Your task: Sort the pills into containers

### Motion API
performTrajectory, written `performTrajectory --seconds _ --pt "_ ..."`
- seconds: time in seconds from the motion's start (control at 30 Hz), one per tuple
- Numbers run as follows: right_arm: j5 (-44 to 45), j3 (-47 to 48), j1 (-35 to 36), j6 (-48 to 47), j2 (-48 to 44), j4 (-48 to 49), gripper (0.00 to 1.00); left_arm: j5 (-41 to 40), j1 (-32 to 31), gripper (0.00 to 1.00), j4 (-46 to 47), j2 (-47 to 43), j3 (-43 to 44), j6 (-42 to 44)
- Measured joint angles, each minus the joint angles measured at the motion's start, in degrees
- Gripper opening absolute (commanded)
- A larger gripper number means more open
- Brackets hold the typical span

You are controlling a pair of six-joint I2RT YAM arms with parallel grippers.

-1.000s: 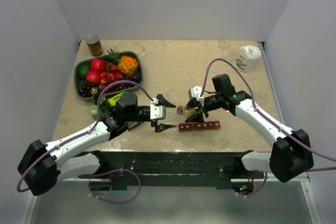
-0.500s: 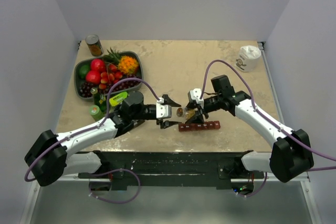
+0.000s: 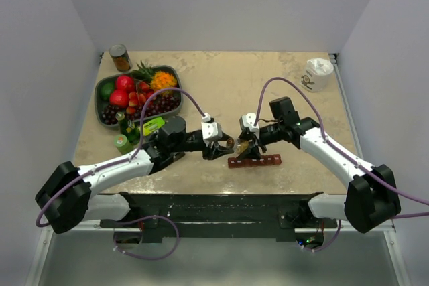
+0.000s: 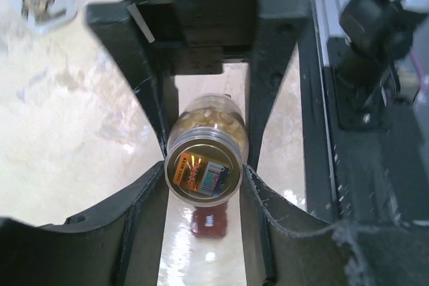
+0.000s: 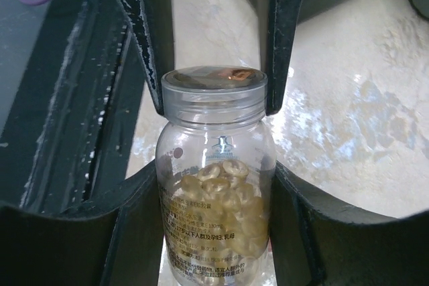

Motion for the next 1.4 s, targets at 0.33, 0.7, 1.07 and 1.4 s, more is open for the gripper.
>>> performTrajectory --seconds 0.33,0.7,1.07,1.4 --pt "8.92 -1.66 0.09 6.84 -0.02 7.72 0.10 -14.25 0.09 0.00 -8.68 3.87 5.07 -38.56" --pt "12.13 -2.56 0.22 9.90 -0.02 10.80 0.10 -18.12 -0.11 0.92 -10.60 3.23 4.68 -60.33" --pt "11.52 -2.56 0.22 9.66 -0.02 11.19 0.12 -11.54 5.95 0.94 -16.35 -7.08 4.70 -42.34" --pt "6.34 -2.56 0.22 3.04 -0.09 6.14 0.13 1.33 6.27 0.98 -13.35 -9.40 0.52 -1.40"
